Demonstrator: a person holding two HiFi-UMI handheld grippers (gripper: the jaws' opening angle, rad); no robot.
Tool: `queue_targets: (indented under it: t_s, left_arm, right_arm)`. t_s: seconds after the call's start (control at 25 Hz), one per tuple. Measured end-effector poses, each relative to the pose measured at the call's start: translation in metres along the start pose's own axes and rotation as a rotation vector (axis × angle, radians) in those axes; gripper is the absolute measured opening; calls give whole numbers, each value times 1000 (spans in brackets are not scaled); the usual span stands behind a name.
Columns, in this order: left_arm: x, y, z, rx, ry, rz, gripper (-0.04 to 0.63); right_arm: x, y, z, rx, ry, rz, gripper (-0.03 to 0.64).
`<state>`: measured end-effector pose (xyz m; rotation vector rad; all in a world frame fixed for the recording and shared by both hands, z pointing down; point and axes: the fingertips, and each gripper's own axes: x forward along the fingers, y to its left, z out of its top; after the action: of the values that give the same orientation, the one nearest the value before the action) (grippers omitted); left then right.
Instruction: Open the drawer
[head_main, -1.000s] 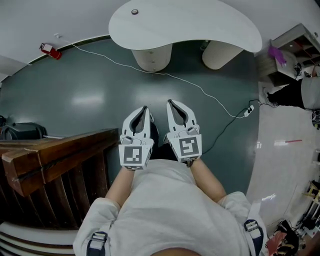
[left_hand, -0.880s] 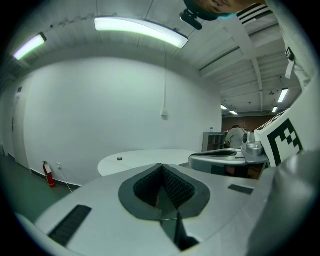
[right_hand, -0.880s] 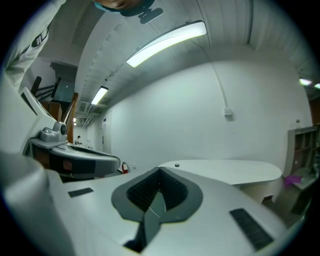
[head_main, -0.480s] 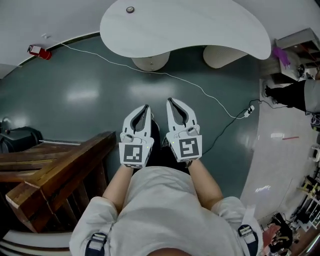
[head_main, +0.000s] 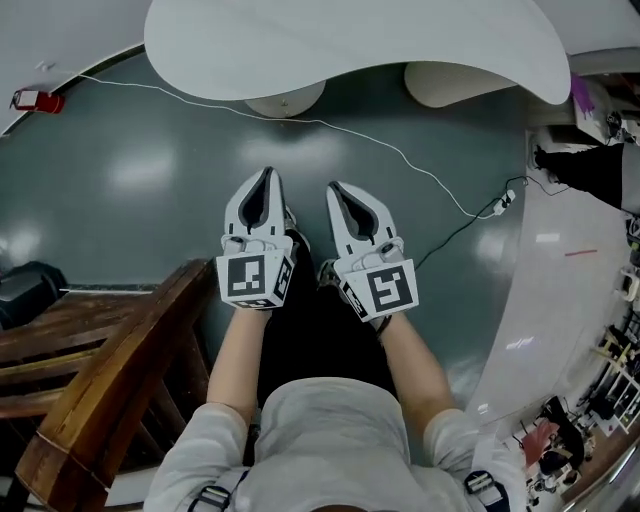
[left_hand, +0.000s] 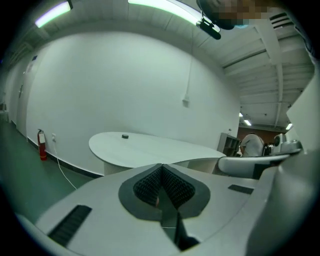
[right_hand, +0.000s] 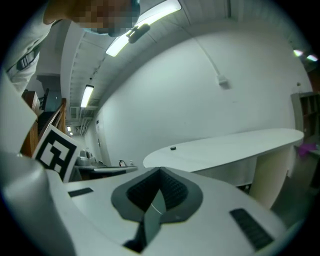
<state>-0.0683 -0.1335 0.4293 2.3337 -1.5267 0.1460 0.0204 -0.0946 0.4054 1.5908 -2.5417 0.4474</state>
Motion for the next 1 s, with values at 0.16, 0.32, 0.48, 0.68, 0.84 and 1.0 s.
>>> queue_targets:
  t_s: [0.16, 0.32, 0.48, 0.68, 0.84, 1.0]
  left_arm:
    - [37, 20, -38, 3, -15, 56, 5]
    - [69, 37, -71, -79, -34, 52, 5]
    - [92, 52, -94, -249, -76, 21, 5]
    - [122, 68, -121, -409, -136, 13, 5]
    - [157, 89, -150, -395, -113, 39, 5]
    - [190, 96, -172, -336, -56, 60, 5]
  right_arm:
    - [20, -16, -37, 63, 10, 6, 10]
    - [37, -23, -69, 114, 4, 19, 11]
    - [48, -27, -88, 133, -25, 26, 11]
    - [60, -41, -105, 152, -45, 51, 11]
    - [65, -55, -125, 127, -23, 28, 11]
    - [74, -68, -144, 128, -10, 19, 11]
